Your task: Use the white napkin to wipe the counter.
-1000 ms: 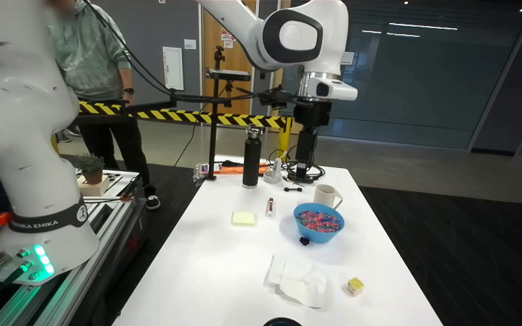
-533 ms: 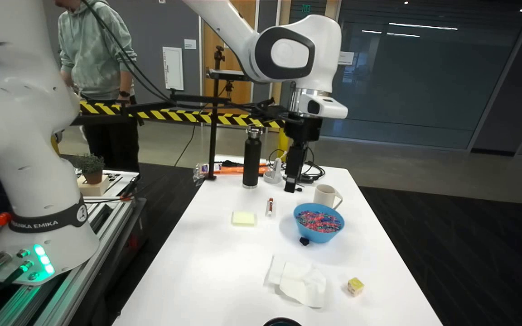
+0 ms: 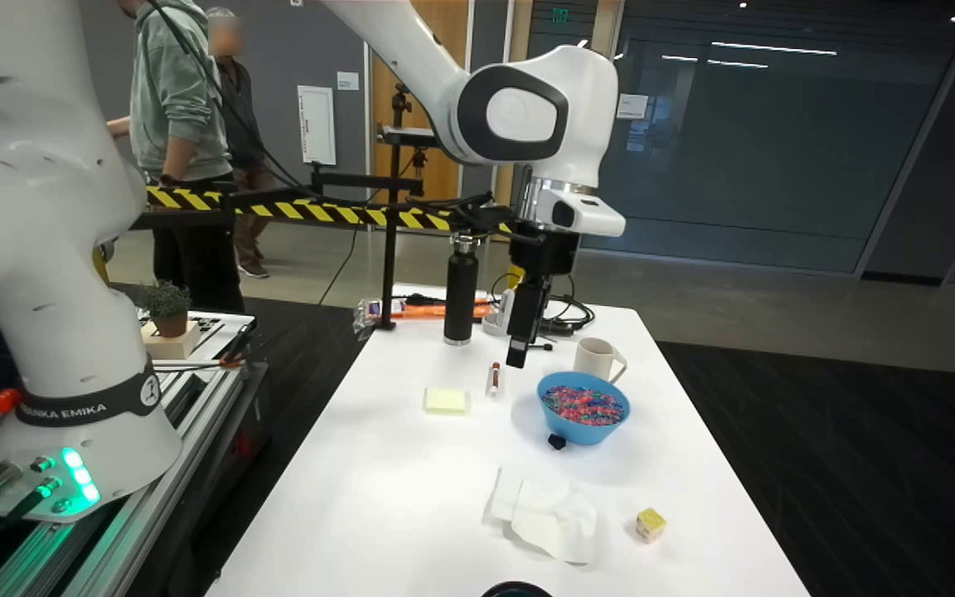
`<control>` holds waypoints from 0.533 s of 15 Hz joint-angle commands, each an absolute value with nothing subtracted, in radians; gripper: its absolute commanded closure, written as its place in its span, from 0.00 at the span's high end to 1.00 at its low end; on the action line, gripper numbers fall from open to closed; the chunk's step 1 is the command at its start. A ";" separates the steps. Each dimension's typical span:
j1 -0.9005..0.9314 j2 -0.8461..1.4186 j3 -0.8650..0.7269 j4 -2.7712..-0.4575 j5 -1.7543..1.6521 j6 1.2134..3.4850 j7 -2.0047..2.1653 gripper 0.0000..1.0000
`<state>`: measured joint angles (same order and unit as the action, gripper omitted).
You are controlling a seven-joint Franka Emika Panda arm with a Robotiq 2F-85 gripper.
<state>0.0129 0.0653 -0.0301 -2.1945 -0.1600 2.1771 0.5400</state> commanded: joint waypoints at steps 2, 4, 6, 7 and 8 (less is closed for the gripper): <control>0.002 0.063 -0.033 -2.218 -0.110 2.192 0.503 1.00; -0.006 0.090 -0.035 -2.240 -0.056 2.211 0.455 1.00; -0.012 0.119 -0.037 -2.255 -0.019 2.211 0.426 1.00; -0.013 0.139 -0.038 -2.257 -0.011 2.209 0.419 1.00; -0.012 0.154 -0.040 -2.261 -0.009 2.211 0.416 1.00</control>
<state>-0.0030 0.1155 -0.0358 -2.2442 -0.0558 2.1856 0.4632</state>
